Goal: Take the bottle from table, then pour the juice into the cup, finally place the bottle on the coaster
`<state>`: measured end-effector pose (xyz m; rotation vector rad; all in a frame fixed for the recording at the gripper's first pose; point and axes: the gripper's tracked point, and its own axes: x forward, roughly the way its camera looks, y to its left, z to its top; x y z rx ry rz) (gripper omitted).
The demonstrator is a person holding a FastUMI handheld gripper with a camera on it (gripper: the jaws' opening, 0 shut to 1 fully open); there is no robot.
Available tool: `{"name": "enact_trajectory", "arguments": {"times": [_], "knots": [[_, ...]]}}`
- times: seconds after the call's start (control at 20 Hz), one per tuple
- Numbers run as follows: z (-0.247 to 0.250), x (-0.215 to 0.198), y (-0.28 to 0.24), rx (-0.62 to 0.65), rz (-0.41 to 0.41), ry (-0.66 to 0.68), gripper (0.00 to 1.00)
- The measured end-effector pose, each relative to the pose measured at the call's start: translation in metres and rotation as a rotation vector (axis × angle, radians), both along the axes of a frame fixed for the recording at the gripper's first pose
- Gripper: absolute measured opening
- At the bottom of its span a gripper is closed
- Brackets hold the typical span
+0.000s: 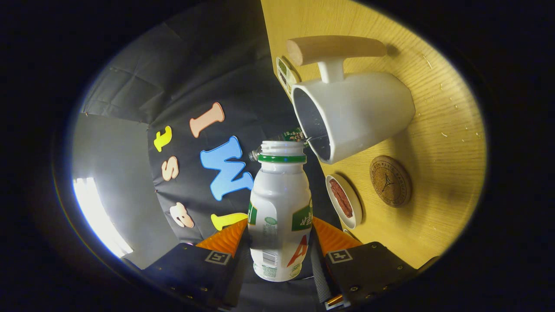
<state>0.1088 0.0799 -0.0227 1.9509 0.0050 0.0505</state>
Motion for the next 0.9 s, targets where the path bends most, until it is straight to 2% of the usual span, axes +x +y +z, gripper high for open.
{"name": "enact_trajectory", "arguments": {"times": [0.9], "knots": [[-0.0048, -0.0005, -0.0085, 0.045, -0.021, -0.001, 0.66]]}}
